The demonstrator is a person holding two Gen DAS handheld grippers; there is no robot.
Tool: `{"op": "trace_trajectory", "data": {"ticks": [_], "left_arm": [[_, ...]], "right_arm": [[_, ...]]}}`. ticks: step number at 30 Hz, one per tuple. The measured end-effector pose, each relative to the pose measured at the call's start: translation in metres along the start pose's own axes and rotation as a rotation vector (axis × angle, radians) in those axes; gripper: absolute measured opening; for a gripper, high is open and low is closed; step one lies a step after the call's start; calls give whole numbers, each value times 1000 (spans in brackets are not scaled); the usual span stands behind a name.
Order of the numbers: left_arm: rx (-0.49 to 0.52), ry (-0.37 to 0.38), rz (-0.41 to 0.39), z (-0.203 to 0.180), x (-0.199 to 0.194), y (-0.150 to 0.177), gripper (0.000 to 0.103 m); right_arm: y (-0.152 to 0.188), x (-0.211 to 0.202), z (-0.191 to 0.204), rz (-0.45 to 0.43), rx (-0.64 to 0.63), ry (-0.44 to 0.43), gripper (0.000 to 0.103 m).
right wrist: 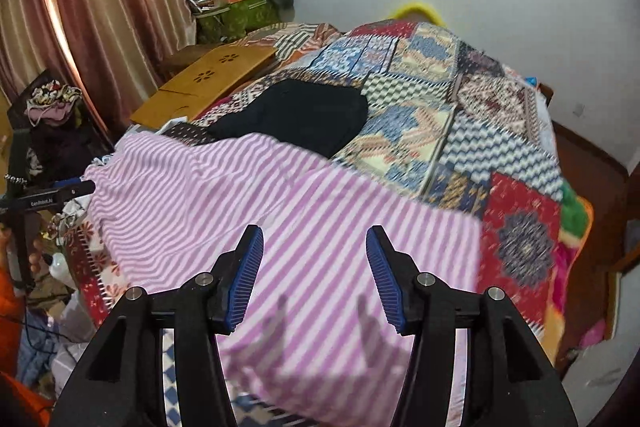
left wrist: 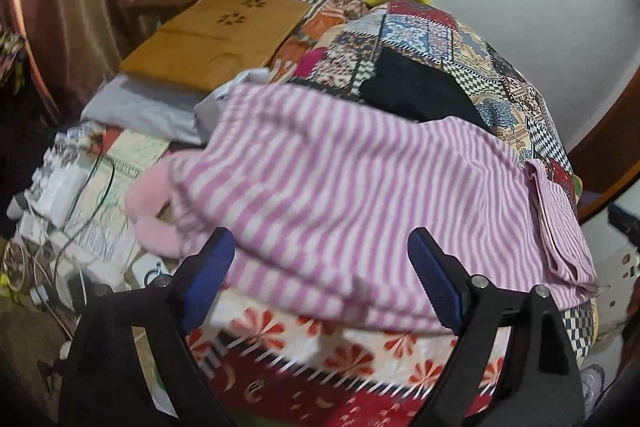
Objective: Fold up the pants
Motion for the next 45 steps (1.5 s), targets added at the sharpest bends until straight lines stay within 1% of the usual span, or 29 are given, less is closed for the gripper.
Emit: {"op": "trace_trajectory", "data": {"ticks": [3,5,7,8,9,11,13,15,19,20,22,24,28,29,30,31,32,33,34,35,36,38,41,45], "left_arm": [[-39,37,36,16,3,15,89],[-75,66,68,24,8,26,89],[-112,112,106,30,17,37,89],[-125,134,114,31,20,41,89],[-128,143,105,31,21,44,89],[-121,166,96,29,21,44,89],[-145,233,96,28,24,41,89],[-182,274,106,31,31,38,89],[-276,320,114,42,50,28,89],[-286,321,111,44,52,26,89],[-300,310,100,46,57,21,89],[-289,280,91,44,61,15,89],[-220,161,83,34,71,3,89],[-207,139,81,32,73,1,87],[-192,102,77,31,75,-1,83],[-175,59,73,29,76,-3,76],[-163,35,69,29,78,-5,69],[-153,15,63,29,79,-7,64],[-141,-5,59,30,80,-10,56],[-135,-8,58,31,82,-12,48],[-128,-4,57,32,82,-14,44],[-106,22,60,30,82,-18,30],[-51,22,51,26,75,-24,23],[29,-3,-1,12,54,-38,20]], "right_arm": [[12,15,9,29,37,-31,50],[19,22,16,39,58,-36,50],[22,31,19,45,79,-37,50],[24,35,21,52,88,-42,50],[26,37,24,57,92,-40,50],[29,45,28,67,85,-23,50],[32,50,31,80,76,-9,50],[35,53,32,92,72,-4,50],[39,57,33,104,66,9,50],[40,57,32,105,66,10,50],[41,58,31,110,66,13,50],[42,61,29,115,72,11,50],[43,64,28,122,81,6,50],[43,64,28,122,80,5,50],[44,64,28,122,79,5,50],[44,64,28,122,78,5,51],[45,64,27,122,78,3,51],[45,64,27,123,79,2,51],[45,64,27,124,80,2,51],[45,64,27,125,81,1,51],[45,64,27,125,80,1,51],[45,64,28,126,79,2,51],[45,64,28,126,80,1,51],[44,62,27,126,92,-9,51]]}}
Point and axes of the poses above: each gripper's, at about its wrist camera, not at the fingertips, and x roughly the way its jaws point, z to its left, y to its underside, the point moved 4 cm from there along x, roughly the way its jaws point, and after that the axes turned 7 degrees about x, right-handed, at the moved point
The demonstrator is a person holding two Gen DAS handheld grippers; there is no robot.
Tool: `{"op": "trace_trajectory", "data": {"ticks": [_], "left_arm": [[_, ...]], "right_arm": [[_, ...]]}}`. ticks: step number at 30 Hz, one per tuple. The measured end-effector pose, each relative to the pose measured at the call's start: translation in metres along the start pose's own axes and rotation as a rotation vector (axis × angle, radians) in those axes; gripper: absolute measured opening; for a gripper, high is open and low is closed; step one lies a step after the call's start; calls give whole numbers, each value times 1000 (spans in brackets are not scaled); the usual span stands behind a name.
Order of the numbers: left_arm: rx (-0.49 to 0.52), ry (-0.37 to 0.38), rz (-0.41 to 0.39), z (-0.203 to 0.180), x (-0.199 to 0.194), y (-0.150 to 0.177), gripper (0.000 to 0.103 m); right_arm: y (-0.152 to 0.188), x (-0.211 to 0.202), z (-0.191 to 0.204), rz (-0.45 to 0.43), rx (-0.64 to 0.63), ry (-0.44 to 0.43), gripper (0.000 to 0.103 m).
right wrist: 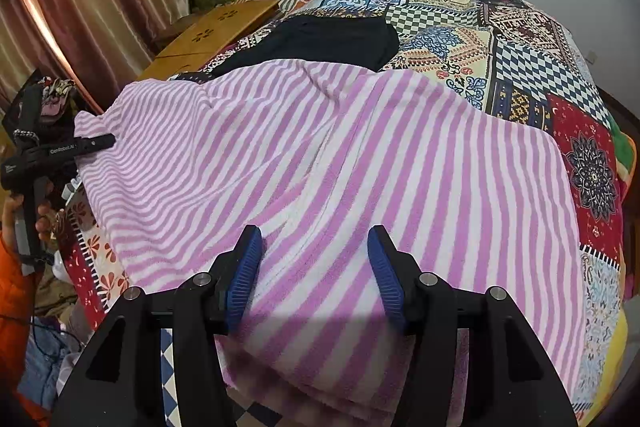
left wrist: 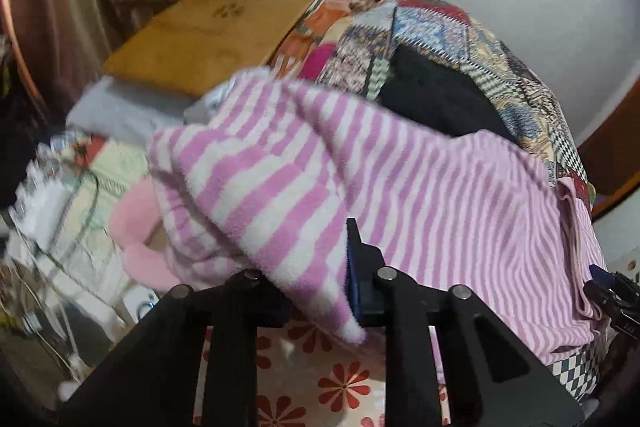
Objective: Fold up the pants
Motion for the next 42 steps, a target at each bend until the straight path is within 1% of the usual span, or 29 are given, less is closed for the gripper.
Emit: {"op": "trace_trajectory", "data": {"ticks": [2,6,11,14,17,20,24,25,28,33,35,37,40,42], "left_arm": [[20,9,-30,-9,-13,-13,20],[49,53,-92,-32,-36,-40,17],[122,96,-158,-79,-60,-72,15],[173,125,-194,-114,-72,-86,14],[220,170,-227,-152,-83,-96,14],[267,230,-237,-194,-88,-104,13],[354,282,-230,-255,-89,-105,12],[383,301,-228,-276,-89,-104,12],[445,348,-220,-320,-87,-96,12],[571,399,-188,-392,-74,-65,12],[635,421,-135,-422,-57,-41,12],[695,421,-90,-442,-41,-19,12],[788,431,15,-467,-13,25,12],[841,422,70,-476,0,51,12]], "right_arm": [[-1,-4,-1,-4,8,-7,51],[-5,-21,-9,-43,23,-18,51],[-4,-49,-33,-97,28,20,51],[2,-57,-52,-101,50,42,51],[14,-54,-72,-74,76,54,52],[27,-42,-83,-38,101,41,52],[28,-48,-86,-59,106,-10,53],[27,-55,-87,-78,109,-25,53],[30,-72,-97,-118,129,-33,53],[44,-98,-133,-158,207,15,53],[53,-107,-147,-166,245,43,53],[61,-116,-159,-177,278,60,53],[72,-129,-174,-195,323,93,53],[79,-136,-183,-204,349,120,53]]}}
Point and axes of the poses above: each gripper's, at about its wrist camera, not at the fingertips, and x roughly the way its jaws point, z to its left, y to its underside, the point moved 4 cm from there along x, roughly the way its jaws point, and after that the axes turned 7 degrees about x, right-handed, at the moved point
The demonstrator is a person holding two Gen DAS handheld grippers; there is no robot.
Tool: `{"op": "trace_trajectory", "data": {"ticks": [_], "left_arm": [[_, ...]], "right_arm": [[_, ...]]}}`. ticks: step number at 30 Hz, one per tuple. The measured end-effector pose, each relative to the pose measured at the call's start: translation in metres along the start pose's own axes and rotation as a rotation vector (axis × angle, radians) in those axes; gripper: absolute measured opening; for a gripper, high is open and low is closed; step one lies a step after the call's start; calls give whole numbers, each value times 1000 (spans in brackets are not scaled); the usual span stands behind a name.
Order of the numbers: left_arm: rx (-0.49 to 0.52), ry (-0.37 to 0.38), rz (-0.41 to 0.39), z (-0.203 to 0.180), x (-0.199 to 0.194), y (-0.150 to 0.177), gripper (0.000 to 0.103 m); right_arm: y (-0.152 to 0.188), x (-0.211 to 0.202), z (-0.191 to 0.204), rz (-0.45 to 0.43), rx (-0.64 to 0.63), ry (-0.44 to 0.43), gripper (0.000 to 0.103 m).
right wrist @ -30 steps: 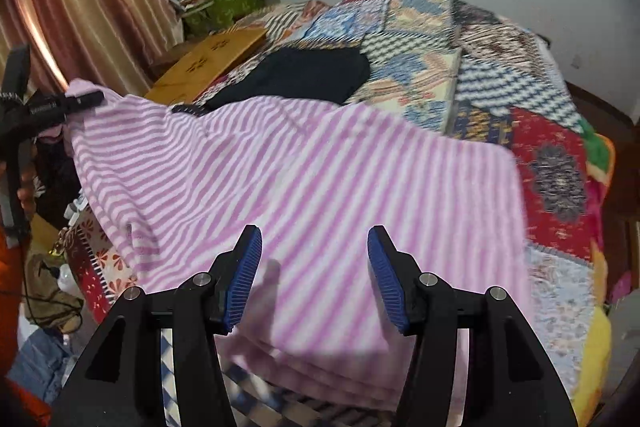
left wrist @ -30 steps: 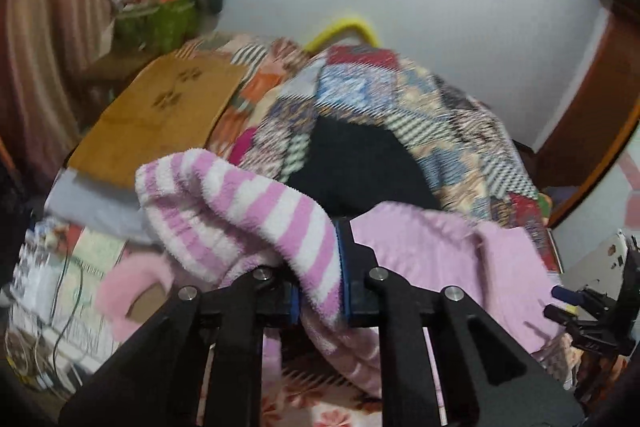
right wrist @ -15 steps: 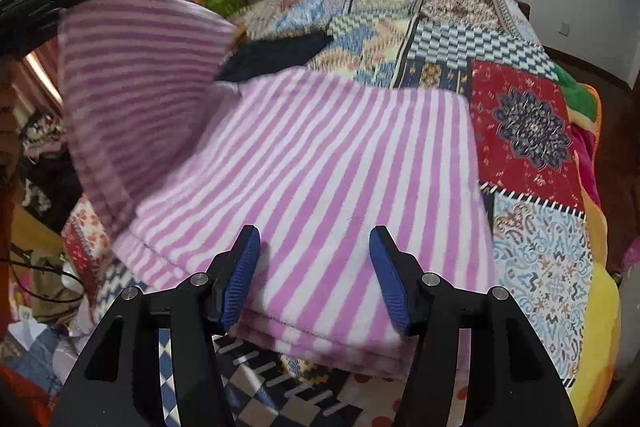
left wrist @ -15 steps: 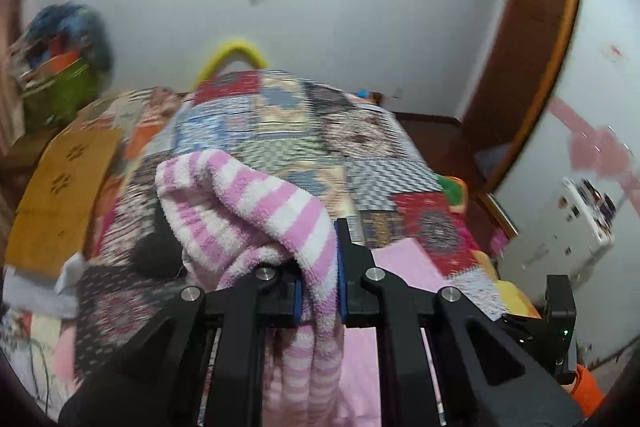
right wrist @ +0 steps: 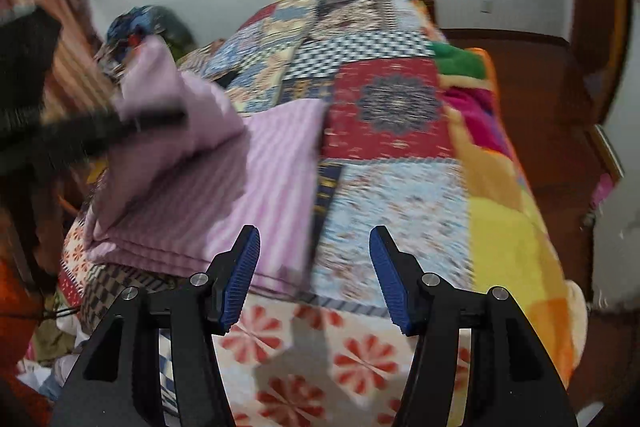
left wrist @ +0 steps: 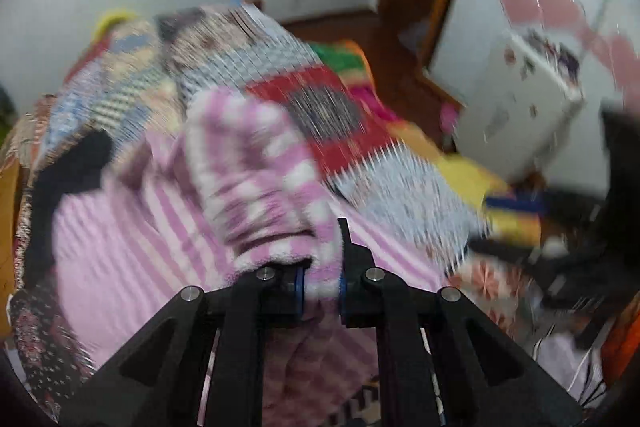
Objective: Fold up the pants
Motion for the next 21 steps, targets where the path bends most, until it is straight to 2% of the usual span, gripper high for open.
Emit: {"op": "trace_trajectory", "data": {"ticks": [3,6,11,14,18,20,21], "left_arm": [[52,-22,41,-21,15,18,14],[97,-33,37,-33,14,25,26],[104,24,30,-39,-5,32,39],[67,57,15,-30,-21,32,41],[-23,27,-62,-2,-59,37,43],[-89,35,-98,19,-77,45,52],[-126,-4,-114,34,-86,52,55]], "right_arm": [[2,-9,-13,-15,29,27,53],[1,-16,-22,-29,55,39,53],[-3,-23,-18,-52,57,25,53],[-8,-29,-7,-71,27,8,53],[-15,-32,18,-90,-23,-27,53],[-19,-32,35,-95,-57,-55,53],[-21,-30,43,-94,-72,-69,53]]}}
Point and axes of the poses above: each gripper's, at about its wrist camera, not at the fingertips, and x roughly the way its jaws point, z to its left, y to its underside, the point moved 4 cm from there along x, roughly the way its jaws point, and after that the axes turned 7 degrees about x, right-handed, at the moved point
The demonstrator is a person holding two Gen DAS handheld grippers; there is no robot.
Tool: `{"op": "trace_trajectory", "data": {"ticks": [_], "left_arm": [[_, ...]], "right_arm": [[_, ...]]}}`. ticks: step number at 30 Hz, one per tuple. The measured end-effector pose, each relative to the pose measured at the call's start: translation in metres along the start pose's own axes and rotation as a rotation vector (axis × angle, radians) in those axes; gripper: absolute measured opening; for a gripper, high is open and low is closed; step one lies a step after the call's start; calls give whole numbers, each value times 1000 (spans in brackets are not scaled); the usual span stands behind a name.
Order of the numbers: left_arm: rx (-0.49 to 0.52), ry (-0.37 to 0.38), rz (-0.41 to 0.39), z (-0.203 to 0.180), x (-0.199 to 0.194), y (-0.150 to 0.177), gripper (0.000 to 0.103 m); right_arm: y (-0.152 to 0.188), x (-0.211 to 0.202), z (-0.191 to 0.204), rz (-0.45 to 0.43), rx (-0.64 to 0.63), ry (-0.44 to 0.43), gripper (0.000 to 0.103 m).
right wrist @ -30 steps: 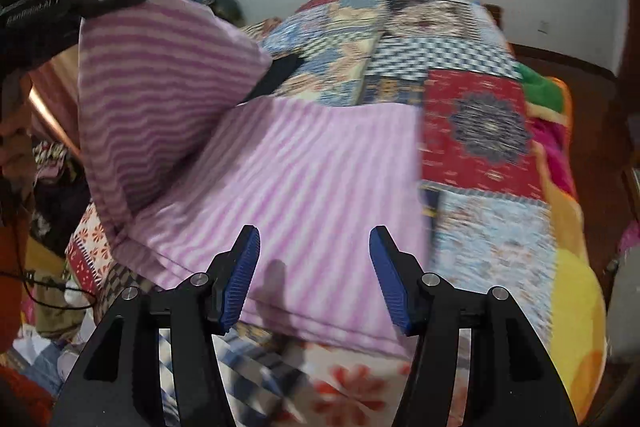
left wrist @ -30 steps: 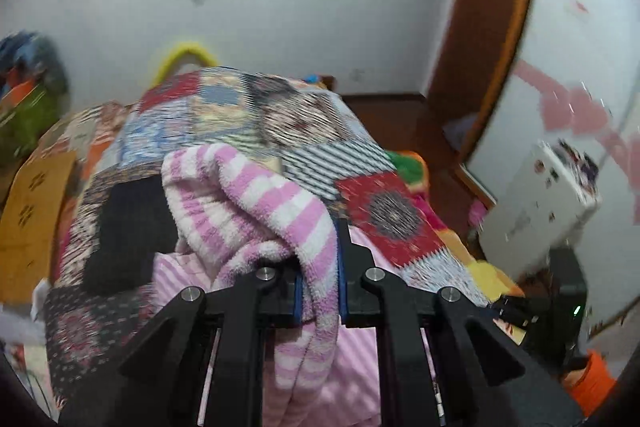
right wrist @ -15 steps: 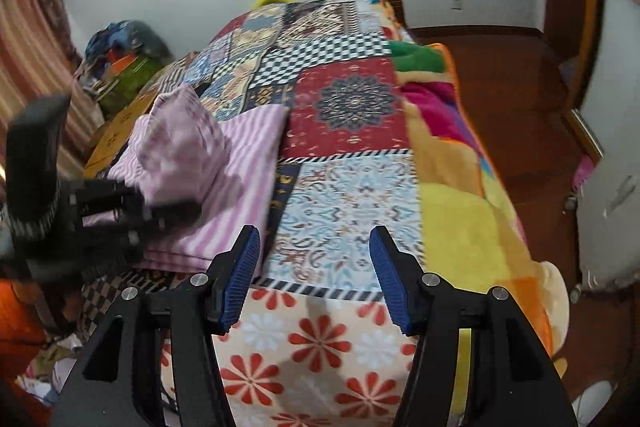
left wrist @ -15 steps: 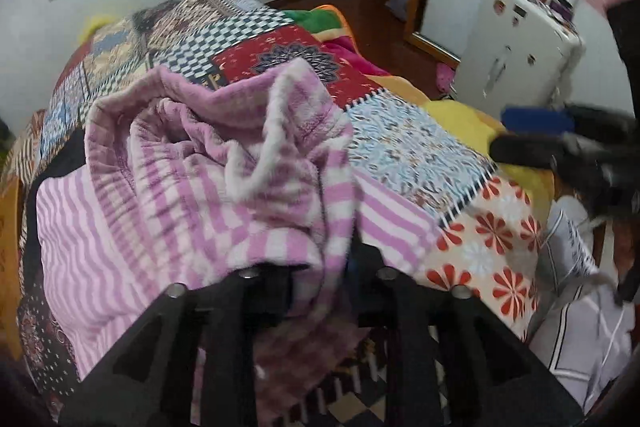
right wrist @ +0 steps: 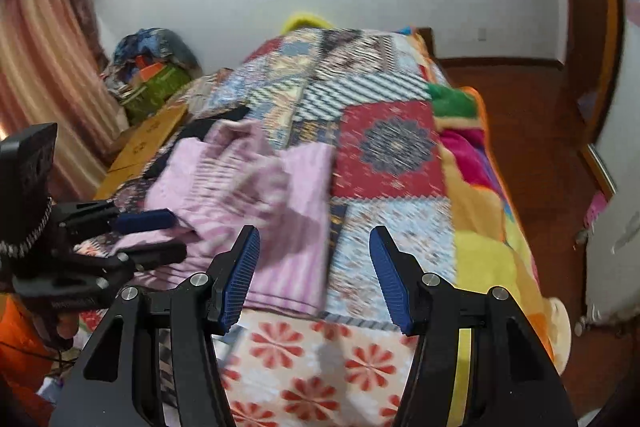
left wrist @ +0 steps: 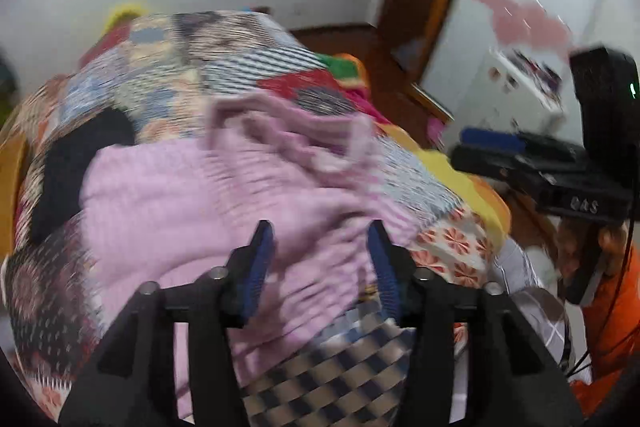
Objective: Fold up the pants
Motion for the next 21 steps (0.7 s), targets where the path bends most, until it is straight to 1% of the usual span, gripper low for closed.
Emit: {"op": "trace_trajectory", "data": {"ticks": [3,6,8,10,12,14,15,17,19,21], "left_arm": [[-57,-95,-19,35,-16,14,56],[-163,-153,0,83,-22,35,56],[-218,-176,18,105,-20,49,56],[-268,-207,60,129,-11,68,56],[-294,-221,90,139,-2,83,56],[-325,-214,120,147,7,98,56],[-340,-205,130,149,12,105,56],[-356,-187,130,151,15,115,56],[-356,-180,121,149,16,118,56],[-346,-180,116,148,16,119,56]], "right_arm": [[-5,10,33,11,-56,-78,53],[-4,28,69,46,-115,-150,53],[-2,42,96,79,-160,-202,53],[2,56,120,110,-193,-247,53],[7,77,142,152,-218,-286,53],[12,100,154,207,-213,-310,53],[15,111,158,236,-203,-309,53],[21,133,158,286,-195,-280,53],[23,144,152,308,-197,-242,53],[22,144,141,298,-211,-199,52]]}}
Point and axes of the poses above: each gripper's, at about its wrist camera, not at the fingertips, and x roughly the way its jaws point, z to its left, y to its underside, the point moved 4 cm from there along x, roughly the way its jaws point, and after that the axes turned 7 degrees about x, right-handed, at the moved point
